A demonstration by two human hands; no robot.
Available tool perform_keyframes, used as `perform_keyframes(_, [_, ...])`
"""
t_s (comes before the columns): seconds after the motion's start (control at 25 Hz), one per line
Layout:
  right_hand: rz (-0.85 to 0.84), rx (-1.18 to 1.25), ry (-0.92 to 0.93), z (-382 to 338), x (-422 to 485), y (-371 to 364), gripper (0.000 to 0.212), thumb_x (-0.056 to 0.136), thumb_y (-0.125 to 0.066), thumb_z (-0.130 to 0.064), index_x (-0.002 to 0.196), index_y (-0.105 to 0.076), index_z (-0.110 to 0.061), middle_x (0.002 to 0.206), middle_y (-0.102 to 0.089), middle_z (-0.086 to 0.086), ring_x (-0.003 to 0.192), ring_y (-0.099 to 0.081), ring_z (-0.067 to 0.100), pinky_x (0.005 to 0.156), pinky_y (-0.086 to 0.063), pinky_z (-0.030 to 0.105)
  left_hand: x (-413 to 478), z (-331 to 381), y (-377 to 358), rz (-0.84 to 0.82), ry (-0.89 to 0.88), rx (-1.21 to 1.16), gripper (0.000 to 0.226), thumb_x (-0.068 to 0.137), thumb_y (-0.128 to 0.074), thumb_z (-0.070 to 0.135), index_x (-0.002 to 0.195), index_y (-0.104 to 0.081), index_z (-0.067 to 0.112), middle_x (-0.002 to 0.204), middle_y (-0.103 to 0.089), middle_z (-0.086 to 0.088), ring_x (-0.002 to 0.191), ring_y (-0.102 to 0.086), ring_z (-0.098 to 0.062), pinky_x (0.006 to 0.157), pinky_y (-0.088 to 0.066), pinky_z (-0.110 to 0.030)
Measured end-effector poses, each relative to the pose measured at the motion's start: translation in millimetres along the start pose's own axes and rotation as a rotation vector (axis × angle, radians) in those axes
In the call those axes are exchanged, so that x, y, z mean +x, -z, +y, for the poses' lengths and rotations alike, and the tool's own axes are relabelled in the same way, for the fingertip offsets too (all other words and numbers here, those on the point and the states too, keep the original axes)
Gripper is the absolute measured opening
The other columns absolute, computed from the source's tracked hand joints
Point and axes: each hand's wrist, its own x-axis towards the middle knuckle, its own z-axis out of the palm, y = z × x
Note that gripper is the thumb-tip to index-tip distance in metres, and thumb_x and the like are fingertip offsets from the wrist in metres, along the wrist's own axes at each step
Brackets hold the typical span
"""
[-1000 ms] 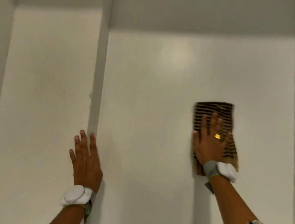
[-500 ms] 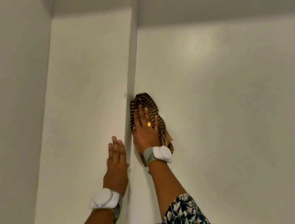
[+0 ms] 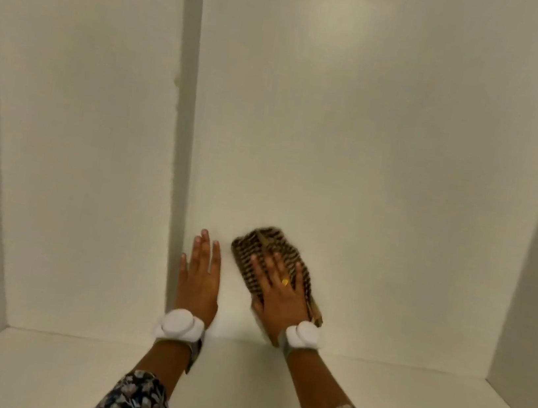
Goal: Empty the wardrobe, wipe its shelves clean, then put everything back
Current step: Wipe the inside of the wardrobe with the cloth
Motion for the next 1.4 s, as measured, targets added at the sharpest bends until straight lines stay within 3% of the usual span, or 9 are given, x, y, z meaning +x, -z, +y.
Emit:
perform_keyframes(0.16, [0.057, 0.057, -0.413, 138, -18, 58, 0.087, 0.083, -0.041, -0.054, 0.150, 0.006, -0.026, 0.158, 0.009, 0.002, 0.146, 0.006, 0.022, 0.114, -0.004, 0.049, 12, 23, -10, -0.190, -0.007, -0.080, 0.088, 0.077, -0.033, -0.021, 0.149, 0.012, 0.004, 0.155, 0.025, -0.014, 0.146, 0.011, -0.028, 0.118, -0.003, -0.044])
perform_keyframes(0.36, [0.068, 0.219, -0.900, 261, -73, 91, 0.086, 0.093, -0.045, -0.050, 0.150, 0.007, -0.014, 0.157, 0.015, 0.014, 0.146, 0.007, 0.034, 0.117, -0.008, 0.051, 13, 15, -16, -0.214, -0.022, -0.107, 0.089, 0.078, -0.035, -0.020, 0.150, 0.010, 0.005, 0.155, 0.024, -0.012, 0.147, 0.010, -0.028, 0.117, -0.008, -0.048])
perform_keyframes(0.52, [-0.073, 0.386, -1.160, 243, -121, 48, 0.084, 0.096, -0.041, -0.047, 0.149, 0.015, -0.013, 0.156, 0.019, 0.013, 0.145, 0.012, 0.032, 0.119, 0.003, 0.046, 9, 4, -7, -0.226, -0.091, -0.115, 0.095, 0.076, -0.039, -0.024, 0.150, 0.009, 0.010, 0.156, 0.025, -0.007, 0.147, 0.010, -0.024, 0.116, -0.009, -0.051])
perform_keyframes(0.64, [-0.119, 0.481, -1.396, 192, -131, 9, 0.080, 0.098, -0.036, -0.045, 0.148, 0.016, -0.008, 0.157, 0.017, 0.014, 0.146, 0.008, 0.031, 0.118, -0.002, 0.044, 4, -4, -4, -0.222, -0.124, -0.080, 0.093, 0.075, -0.036, -0.025, 0.151, 0.006, 0.009, 0.156, 0.024, -0.006, 0.147, 0.008, -0.023, 0.116, -0.008, -0.053])
perform_keyframes(0.8, [-0.152, 0.402, -1.406, 110, -104, -9, 0.081, 0.097, -0.041, -0.036, 0.146, 0.010, 0.003, 0.156, 0.005, 0.022, 0.144, -0.003, 0.035, 0.115, -0.008, 0.043, -1, -34, 13, -0.033, -0.174, 0.017, 0.097, 0.066, -0.040, -0.028, 0.151, -0.009, 0.007, 0.158, 0.006, -0.017, 0.147, -0.002, -0.030, 0.114, -0.012, -0.058])
perform_keyframes(0.92, [-0.229, 0.370, -1.228, 30, -91, -19, 0.083, 0.096, -0.040, -0.040, 0.146, 0.009, 0.004, 0.156, 0.001, 0.023, 0.143, -0.010, 0.035, 0.113, -0.016, 0.042, -5, -61, 34, 0.072, -0.027, -0.054, 0.088, 0.072, -0.038, -0.025, 0.151, -0.012, 0.004, 0.157, 0.002, -0.021, 0.146, 0.002, -0.034, 0.113, -0.006, -0.055])
perform_keyframes(1.08, [-0.307, 0.432, -0.943, -74, -73, -28, 0.081, 0.096, -0.033, -0.047, 0.148, 0.005, 0.002, 0.155, -0.006, 0.021, 0.138, -0.024, 0.035, 0.107, -0.030, 0.039, -10, -92, 40, 0.066, -0.011, -0.219, 0.072, 0.090, -0.041, -0.011, 0.151, -0.006, 0.005, 0.159, 0.007, -0.011, 0.146, 0.005, -0.028, 0.117, -0.010, -0.045])
perform_keyframes(1.24, [-0.476, 0.610, -0.512, -174, -41, -33, 0.059, 0.101, -0.028, -0.031, 0.150, -0.007, -0.007, 0.156, -0.004, 0.021, 0.141, -0.016, 0.038, 0.111, -0.026, 0.043, -9, -115, 54, 0.018, -0.113, -0.197, 0.089, 0.073, -0.032, -0.032, 0.150, -0.006, 0.006, 0.158, 0.006, -0.010, 0.145, 0.004, -0.020, 0.119, -0.011, -0.035])
perform_keyframes(1.4, [-0.499, 0.836, -0.580, -211, -24, -39, 0.083, 0.094, -0.044, -0.046, 0.151, 0.010, -0.016, 0.158, 0.000, 0.011, 0.145, -0.010, 0.029, 0.118, -0.017, 0.035, -10, -125, 59, -0.054, -0.198, -0.218, 0.102, 0.065, -0.036, -0.035, 0.145, 0.005, 0.014, 0.154, 0.015, -0.003, 0.144, 0.010, -0.018, 0.117, -0.004, -0.027])
